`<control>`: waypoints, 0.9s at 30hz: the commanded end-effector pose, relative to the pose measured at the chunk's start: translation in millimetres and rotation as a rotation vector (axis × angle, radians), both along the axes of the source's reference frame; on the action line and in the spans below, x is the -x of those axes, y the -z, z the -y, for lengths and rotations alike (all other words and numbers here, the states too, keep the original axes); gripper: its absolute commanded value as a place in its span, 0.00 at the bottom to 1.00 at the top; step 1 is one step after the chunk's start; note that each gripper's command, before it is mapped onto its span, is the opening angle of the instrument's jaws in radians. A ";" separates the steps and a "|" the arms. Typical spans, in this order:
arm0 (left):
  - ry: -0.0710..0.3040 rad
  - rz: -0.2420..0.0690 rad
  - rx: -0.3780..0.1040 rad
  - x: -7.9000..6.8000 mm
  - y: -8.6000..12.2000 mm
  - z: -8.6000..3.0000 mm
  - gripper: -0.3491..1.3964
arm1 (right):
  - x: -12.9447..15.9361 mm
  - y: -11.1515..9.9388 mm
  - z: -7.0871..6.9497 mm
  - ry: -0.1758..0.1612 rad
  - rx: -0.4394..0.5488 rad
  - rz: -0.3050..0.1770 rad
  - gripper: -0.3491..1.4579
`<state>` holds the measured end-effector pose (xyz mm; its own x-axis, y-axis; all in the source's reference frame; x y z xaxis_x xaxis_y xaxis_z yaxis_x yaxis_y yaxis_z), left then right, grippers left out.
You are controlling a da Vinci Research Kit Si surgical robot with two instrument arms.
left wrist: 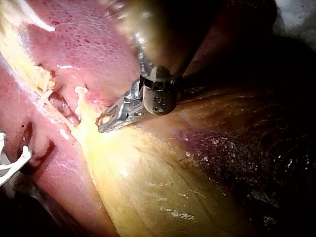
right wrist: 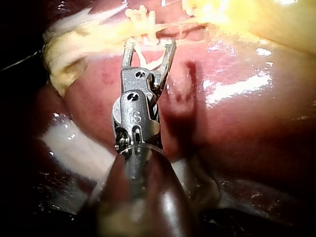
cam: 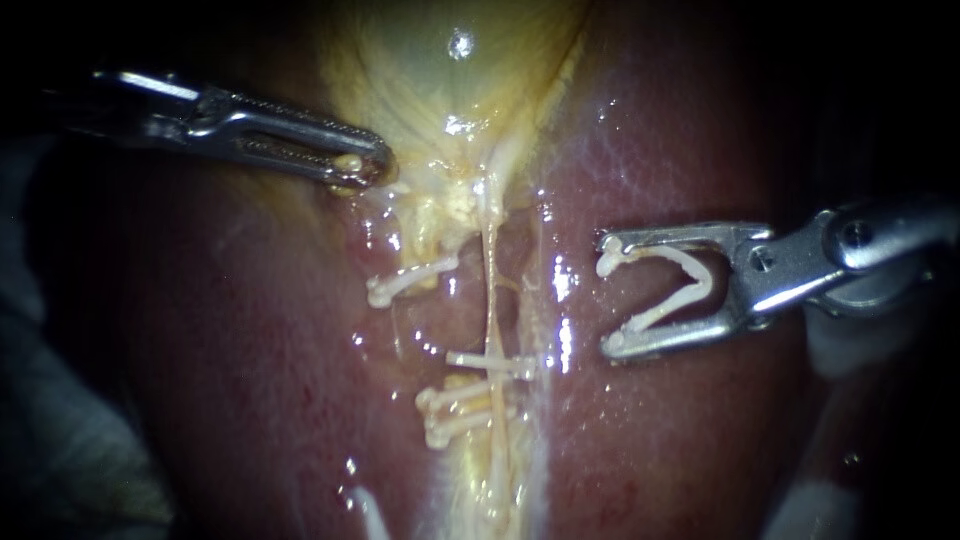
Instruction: Clipping second clip right tube
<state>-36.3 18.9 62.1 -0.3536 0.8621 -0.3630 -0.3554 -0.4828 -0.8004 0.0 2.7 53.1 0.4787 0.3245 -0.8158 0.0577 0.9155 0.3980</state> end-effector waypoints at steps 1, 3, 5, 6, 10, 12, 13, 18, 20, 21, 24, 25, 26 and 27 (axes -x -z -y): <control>-0.002 0.001 -0.001 -0.2 0.2 0.0 0.00 | 0.0 0.0 0.0 0.000 0.000 0.000 0.47; -0.004 0.004 -0.005 -1.0 1.1 -0.1 0.00 | 0.0 0.0 0.0 0.000 0.000 0.000 0.47; 0.005 -0.001 -0.001 -2.0 2.3 -0.5 0.00 | 0.0 0.0 0.0 0.000 0.000 0.000 0.47; 0.013 -0.005 0.000 -2.7 3.3 -0.8 0.00 | 0.0 0.0 0.0 0.000 0.000 0.000 0.47; 0.042 -0.017 0.004 -5.1 6.4 -2.0 0.00 | 0.0 0.0 0.0 0.000 0.000 0.000 0.47; 0.054 -0.020 0.005 -5.7 7.4 -2.4 0.00 | 0.0 0.0 0.0 0.000 0.000 0.000 0.47; 0.054 -0.016 0.008 -5.9 7.8 -2.6 0.00 | 0.0 0.0 0.0 0.000 0.000 0.000 0.47; 0.054 -0.014 0.013 -5.8 8.0 -2.6 0.00 | -0.6 -0.1 0.0 0.001 -0.002 -0.001 0.47; 0.055 -0.014 0.013 -5.8 8.0 -2.6 0.00 | -1.2 -0.4 0.1 0.000 -0.028 -0.003 0.47; 0.055 -0.014 0.013 -5.8 8.0 -2.6 0.00 | -1.5 -0.5 0.2 0.003 -0.043 -0.006 0.47; 0.055 -0.015 0.013 -5.7 8.1 -2.5 0.00 | -2.6 -1.5 0.7 0.010 -0.124 -0.015 0.47; 0.056 -0.015 0.013 -5.7 8.2 -2.5 0.00 | -3.0 -1.9 0.8 0.014 -0.144 -0.018 0.47; 0.056 -0.015 0.013 -5.7 8.2 -2.5 0.00 | -3.3 -2.3 1.0 0.008 -0.163 -0.012 0.47; 0.057 -0.015 0.013 -5.6 8.2 -2.4 0.00 | -3.7 -2.9 1.3 0.002 -0.183 -0.012 0.47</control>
<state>-30.8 21.3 53.9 -0.3102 0.8761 -0.3691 -0.3939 -0.4718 -0.7888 4.0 1.2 56.4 0.4711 0.4790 -0.7407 0.0622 0.8196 0.5696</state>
